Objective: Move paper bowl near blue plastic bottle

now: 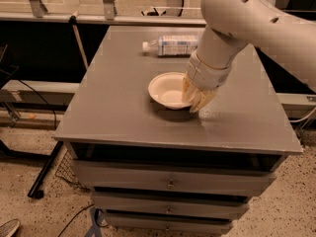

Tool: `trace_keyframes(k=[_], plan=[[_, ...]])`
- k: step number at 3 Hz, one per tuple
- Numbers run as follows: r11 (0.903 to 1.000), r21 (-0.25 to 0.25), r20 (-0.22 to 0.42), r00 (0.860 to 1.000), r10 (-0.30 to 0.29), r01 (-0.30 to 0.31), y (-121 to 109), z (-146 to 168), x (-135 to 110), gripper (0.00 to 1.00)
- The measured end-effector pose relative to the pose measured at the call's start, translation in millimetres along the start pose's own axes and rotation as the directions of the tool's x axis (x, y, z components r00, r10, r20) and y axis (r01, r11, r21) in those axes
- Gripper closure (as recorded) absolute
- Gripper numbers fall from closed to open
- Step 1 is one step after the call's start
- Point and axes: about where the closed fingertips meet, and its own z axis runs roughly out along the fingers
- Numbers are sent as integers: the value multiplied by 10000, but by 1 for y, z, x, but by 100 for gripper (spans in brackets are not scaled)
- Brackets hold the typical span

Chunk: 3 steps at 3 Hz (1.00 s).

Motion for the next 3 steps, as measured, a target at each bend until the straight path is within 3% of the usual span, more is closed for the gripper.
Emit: trace_keyframes(k=[1,2,3], plan=[[10000,1,1,10000,-11,11,0,1,0,93],[10000,2,1,10000,-20,20,0,1,-1,100],[9996,171,-583,9981,-207,217,-11,-5,14,100]])
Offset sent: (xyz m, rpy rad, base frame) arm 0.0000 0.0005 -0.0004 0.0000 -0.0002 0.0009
